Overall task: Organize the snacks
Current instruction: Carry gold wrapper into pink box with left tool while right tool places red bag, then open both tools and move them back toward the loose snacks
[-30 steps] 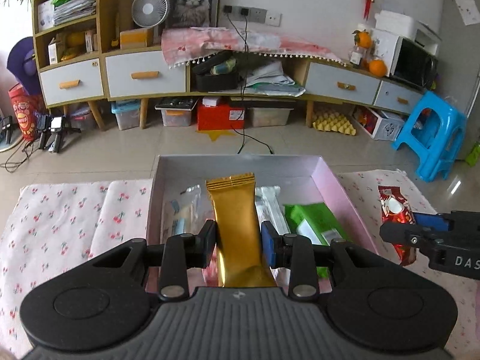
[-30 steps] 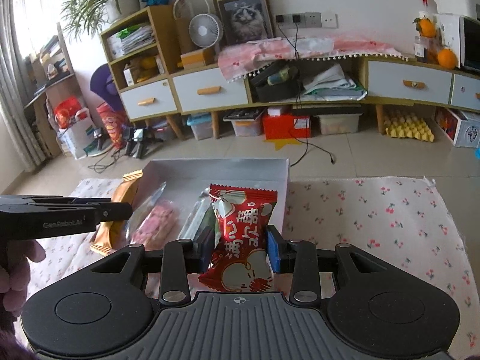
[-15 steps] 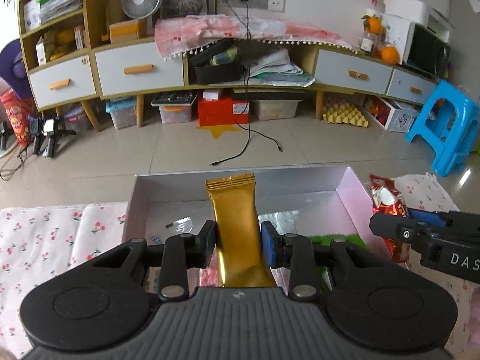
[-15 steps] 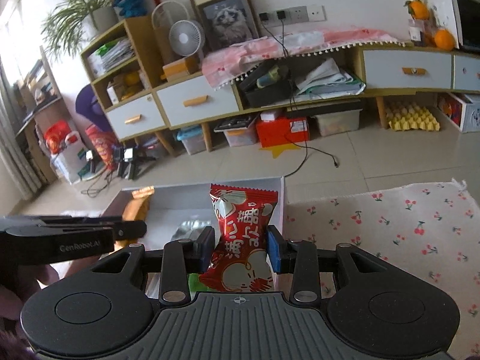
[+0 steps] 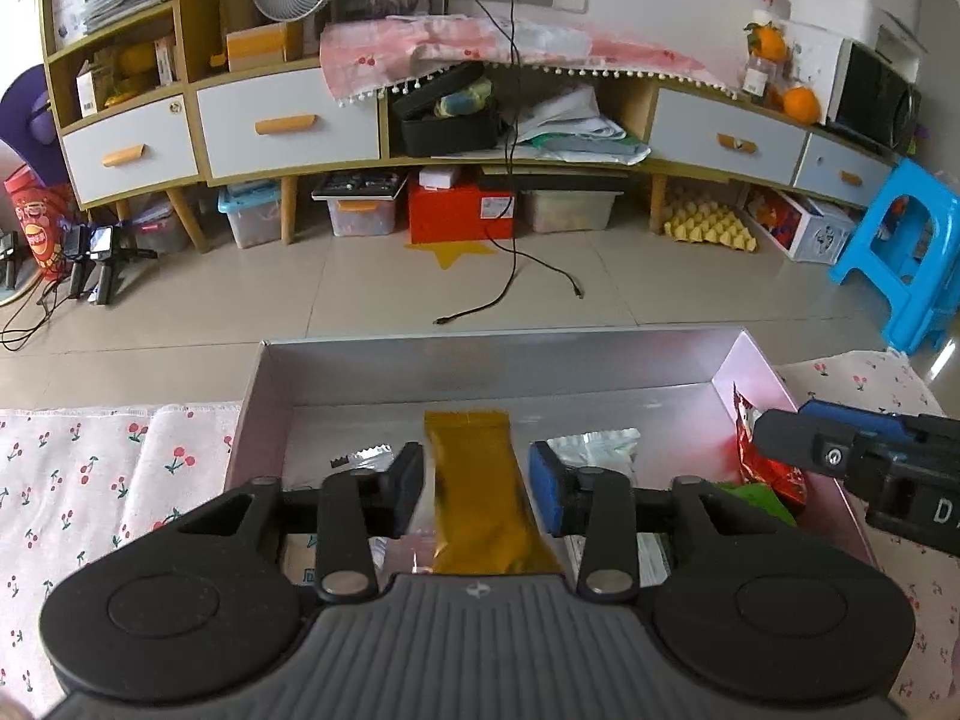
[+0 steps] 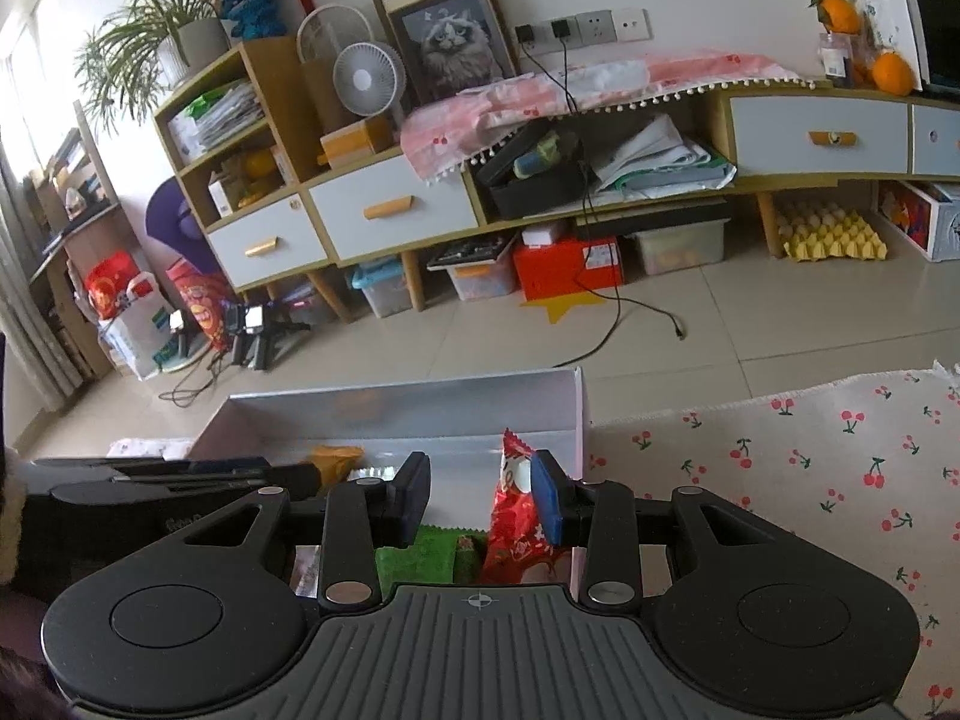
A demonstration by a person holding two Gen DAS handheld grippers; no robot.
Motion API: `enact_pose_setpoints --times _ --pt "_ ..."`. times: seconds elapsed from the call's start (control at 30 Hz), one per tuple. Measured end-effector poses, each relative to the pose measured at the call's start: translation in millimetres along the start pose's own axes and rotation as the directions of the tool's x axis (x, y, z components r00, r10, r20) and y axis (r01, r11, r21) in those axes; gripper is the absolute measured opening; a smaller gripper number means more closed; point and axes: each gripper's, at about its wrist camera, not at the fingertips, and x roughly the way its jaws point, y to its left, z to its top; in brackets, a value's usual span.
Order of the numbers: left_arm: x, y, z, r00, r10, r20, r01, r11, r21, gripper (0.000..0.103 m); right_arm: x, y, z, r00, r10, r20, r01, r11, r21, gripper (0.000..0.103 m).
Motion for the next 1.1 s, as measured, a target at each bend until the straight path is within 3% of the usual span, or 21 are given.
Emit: enact_pose_setpoints --times 0.1,0.4,0.8,1.1 --pt "-2.9 -0.7 1.2 1.000 0.003 0.004 -0.003 1.000 0.005 0.043 -1.1 -0.6 -1.6 1.000 -0.006 -0.007 0.006 1.000 -0.002 0.038" --pt "-26.7 4.3 0.3 0.999 0.025 0.020 -0.026 1.000 0.007 0.052 -26.2 4.9 -4.8 1.000 0.010 -0.017 -0.011 0.999 -0.031 0.059" --pt "-77.0 14.5 -13.0 0.997 0.047 0.058 -0.047 0.999 0.002 0.087 -86.2 33.4 1.0 1.000 -0.007 0.029 0.009 0.997 -0.075 0.093" --pt "-107.7 12.6 -32.0 0.996 0.052 0.077 -0.055 0.997 0.049 0.100 -117.9 50.8 -8.8 0.999 -0.028 0.016 0.029 0.994 -0.103 0.097"
